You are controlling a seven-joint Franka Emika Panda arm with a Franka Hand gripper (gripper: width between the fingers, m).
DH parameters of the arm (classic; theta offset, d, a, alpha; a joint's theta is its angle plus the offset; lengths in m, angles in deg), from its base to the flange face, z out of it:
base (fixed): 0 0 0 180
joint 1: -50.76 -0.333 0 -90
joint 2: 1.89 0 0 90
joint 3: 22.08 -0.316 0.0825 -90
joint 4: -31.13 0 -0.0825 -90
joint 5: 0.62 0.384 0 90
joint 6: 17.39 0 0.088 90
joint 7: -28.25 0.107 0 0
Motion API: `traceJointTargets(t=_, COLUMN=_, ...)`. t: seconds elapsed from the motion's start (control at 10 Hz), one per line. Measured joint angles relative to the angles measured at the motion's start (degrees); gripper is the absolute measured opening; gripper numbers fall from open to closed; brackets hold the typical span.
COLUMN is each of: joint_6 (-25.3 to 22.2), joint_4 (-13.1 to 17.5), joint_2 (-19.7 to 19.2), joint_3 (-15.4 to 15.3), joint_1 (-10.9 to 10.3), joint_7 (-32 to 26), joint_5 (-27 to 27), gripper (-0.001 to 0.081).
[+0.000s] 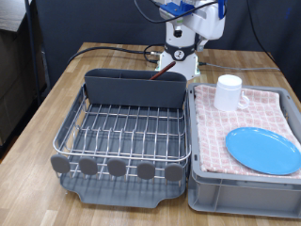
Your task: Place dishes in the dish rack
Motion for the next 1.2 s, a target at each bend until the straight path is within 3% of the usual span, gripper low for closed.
traceJointTargets(t=0.4, joint_6=5.2, joint_4=5.2, joint_2=-6.3, joint_3=-2.5, joint_1=-2.4, joint_7=-1.1, joint_5=0.1, gripper=0.0803)
traceJointTargets(t=0.8, joint_6=4.1, joint_4=13.3, joint_2=-14.1, joint_3=-4.3, joint_1=-5.0, joint_7=-2.2, joint_5=1.5, gripper=0.0803)
traceJointTargets(t=1.2, joint_6=4.0, joint_4=20.5, joint_2=-21.4, joint_3=-5.7, joint_1=-6.5, joint_7=-3.5, joint_5=7.9, gripper=0.0803)
